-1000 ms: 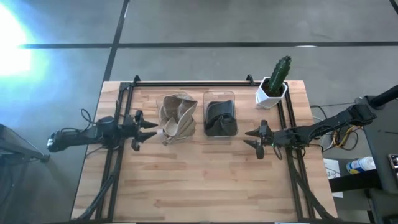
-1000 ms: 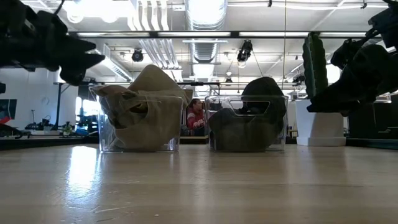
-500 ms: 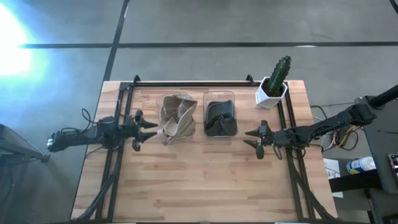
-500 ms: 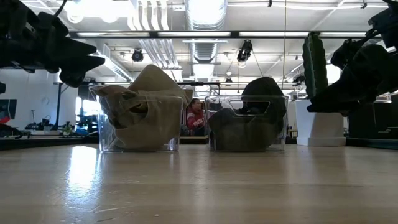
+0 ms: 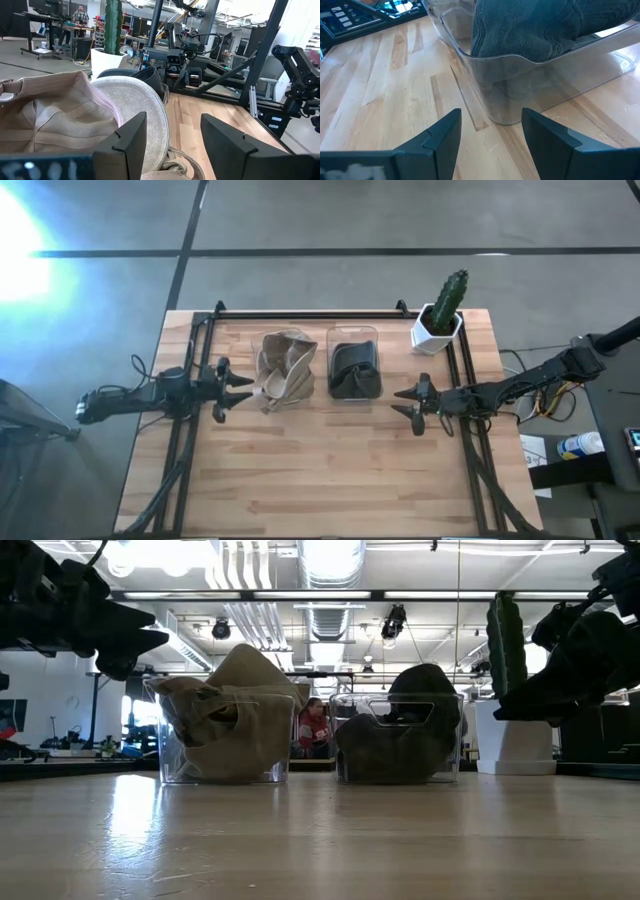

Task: Pick & Place hat
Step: Return to Home Position

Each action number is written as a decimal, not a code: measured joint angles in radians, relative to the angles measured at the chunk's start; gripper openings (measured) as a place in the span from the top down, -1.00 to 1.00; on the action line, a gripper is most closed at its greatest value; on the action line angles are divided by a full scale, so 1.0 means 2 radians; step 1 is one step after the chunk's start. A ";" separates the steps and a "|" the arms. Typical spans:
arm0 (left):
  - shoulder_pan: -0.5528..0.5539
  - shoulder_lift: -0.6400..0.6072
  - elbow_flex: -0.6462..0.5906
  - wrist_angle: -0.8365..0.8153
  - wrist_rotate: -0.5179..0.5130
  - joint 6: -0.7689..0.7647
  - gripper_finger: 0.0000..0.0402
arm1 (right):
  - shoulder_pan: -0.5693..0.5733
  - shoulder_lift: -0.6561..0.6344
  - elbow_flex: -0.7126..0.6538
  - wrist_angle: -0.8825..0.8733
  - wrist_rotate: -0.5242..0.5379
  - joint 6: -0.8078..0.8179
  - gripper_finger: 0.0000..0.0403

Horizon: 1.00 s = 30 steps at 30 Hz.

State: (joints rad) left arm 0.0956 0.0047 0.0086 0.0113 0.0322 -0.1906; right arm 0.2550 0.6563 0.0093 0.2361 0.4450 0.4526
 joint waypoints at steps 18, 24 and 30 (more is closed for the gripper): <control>0.000 0.000 -0.001 0.003 0.001 0.000 0.10 | -0.007 -0.144 0.000 0.022 -0.106 -0.101 -0.01; 0.000 0.000 -0.001 0.005 0.001 0.000 0.10 | -0.041 -0.203 0.000 0.009 -0.213 -0.176 -0.01; 0.000 0.000 -0.001 0.005 0.001 0.000 0.10 | -0.092 -0.271 0.000 -0.057 -0.229 -0.171 -0.01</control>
State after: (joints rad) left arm 0.0956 0.0044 0.0074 0.0221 0.0341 -0.1909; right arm 0.0706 0.1152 0.0101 0.1223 -0.0122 0.1100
